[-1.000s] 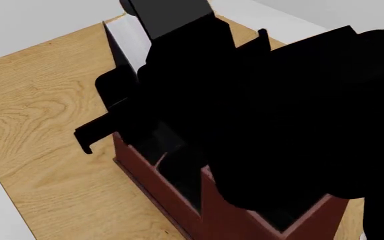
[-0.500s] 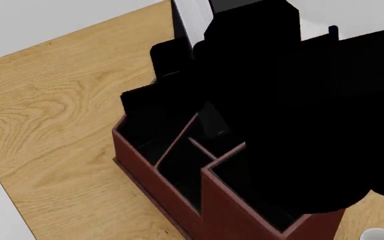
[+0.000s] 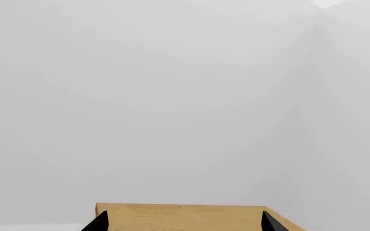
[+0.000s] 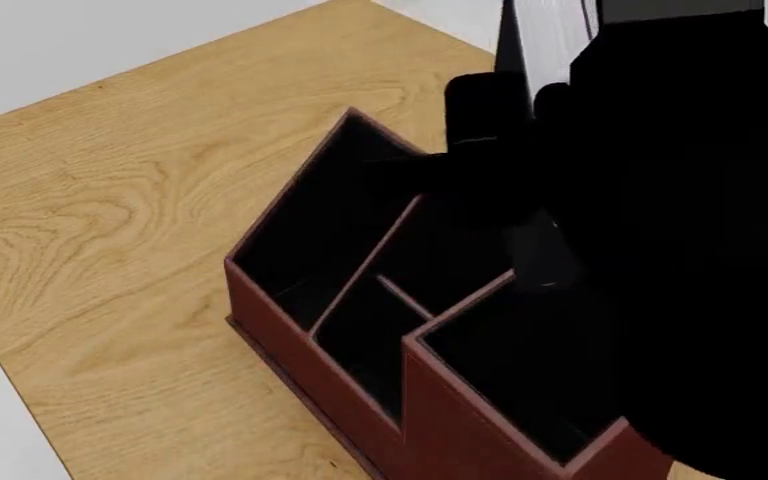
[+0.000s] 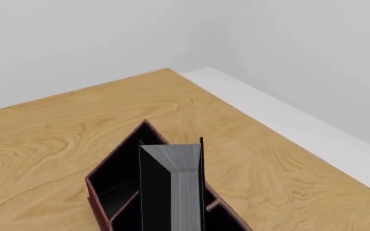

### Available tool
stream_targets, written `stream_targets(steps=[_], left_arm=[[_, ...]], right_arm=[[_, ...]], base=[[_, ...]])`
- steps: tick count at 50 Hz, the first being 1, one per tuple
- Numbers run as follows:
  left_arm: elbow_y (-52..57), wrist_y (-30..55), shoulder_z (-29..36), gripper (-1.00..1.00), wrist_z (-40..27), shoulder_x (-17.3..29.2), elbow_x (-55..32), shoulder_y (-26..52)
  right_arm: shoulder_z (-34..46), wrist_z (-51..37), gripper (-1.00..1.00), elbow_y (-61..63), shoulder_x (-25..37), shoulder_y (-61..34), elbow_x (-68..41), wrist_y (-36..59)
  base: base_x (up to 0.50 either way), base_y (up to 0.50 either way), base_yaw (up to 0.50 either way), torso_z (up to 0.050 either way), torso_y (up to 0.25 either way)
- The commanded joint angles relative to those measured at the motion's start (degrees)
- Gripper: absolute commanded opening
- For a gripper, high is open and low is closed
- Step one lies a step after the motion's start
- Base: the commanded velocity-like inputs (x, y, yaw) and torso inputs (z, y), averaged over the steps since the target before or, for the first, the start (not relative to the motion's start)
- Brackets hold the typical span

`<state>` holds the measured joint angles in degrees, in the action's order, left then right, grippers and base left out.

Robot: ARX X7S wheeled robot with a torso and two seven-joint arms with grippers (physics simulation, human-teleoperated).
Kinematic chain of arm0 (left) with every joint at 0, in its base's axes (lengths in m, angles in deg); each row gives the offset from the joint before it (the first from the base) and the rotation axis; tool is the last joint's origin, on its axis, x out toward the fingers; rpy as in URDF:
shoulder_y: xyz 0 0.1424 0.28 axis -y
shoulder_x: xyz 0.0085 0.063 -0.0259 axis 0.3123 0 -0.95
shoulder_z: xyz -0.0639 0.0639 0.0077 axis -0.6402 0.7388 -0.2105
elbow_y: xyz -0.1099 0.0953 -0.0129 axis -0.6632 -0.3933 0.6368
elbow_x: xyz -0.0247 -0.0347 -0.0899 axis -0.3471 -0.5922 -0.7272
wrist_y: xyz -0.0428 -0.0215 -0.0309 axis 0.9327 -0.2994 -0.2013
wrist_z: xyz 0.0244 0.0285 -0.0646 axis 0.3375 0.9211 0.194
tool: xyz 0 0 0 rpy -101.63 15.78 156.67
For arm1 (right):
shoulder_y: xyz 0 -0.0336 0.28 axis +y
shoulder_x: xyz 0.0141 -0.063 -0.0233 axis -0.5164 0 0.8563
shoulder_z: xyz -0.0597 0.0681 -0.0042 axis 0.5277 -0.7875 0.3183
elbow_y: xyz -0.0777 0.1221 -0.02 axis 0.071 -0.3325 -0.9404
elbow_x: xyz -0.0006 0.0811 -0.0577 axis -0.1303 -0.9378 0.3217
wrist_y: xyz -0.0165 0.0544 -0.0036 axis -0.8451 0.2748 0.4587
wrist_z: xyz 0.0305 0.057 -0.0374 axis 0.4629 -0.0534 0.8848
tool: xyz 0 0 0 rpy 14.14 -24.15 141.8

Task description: Pick up the book and place it in the right compartment of the caddy.

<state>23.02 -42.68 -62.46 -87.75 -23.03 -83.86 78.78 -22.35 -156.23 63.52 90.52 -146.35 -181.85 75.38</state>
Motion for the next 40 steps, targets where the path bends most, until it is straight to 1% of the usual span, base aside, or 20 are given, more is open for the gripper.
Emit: stream_targets(steps=[1,12,22,40], left_arm=[[0.53,-0.05,-0.8,1.0,-0.11,0.22,-1.08,-0.49],[1.21,0.04,-1.79,1.0,-0.38,0.56,-2.24,-0.98],[0.96,-0.01,-1.56,1.0,-0.42,0.56,-2.2,-0.73],[0.67,-0.3,-1.97,1.0,-0.45,0.7,-2.74,-0.74]], right_arm=[[-1.16,-2.19,-1.0,3.0,4.56,1.77,-0.33,-2.85],[-1.02,-2.46,-1.0,4.57,6.84,4.7,1.46,-6.3],[-0.85,0.99,-1.0,3.57,7.01,7.86,5.82,-7.81],[1.74,8.22,-1.0,-3.84,2.19,10.13,14.38,-8.85]], base=[[0.0,0.0,0.0,0.0,0.01],[0.0,0.0,0.0,0.0,0.001],[0.0,0.0,0.0,0.001,0.001],[0.0,0.0,0.0,0.0,0.001]])
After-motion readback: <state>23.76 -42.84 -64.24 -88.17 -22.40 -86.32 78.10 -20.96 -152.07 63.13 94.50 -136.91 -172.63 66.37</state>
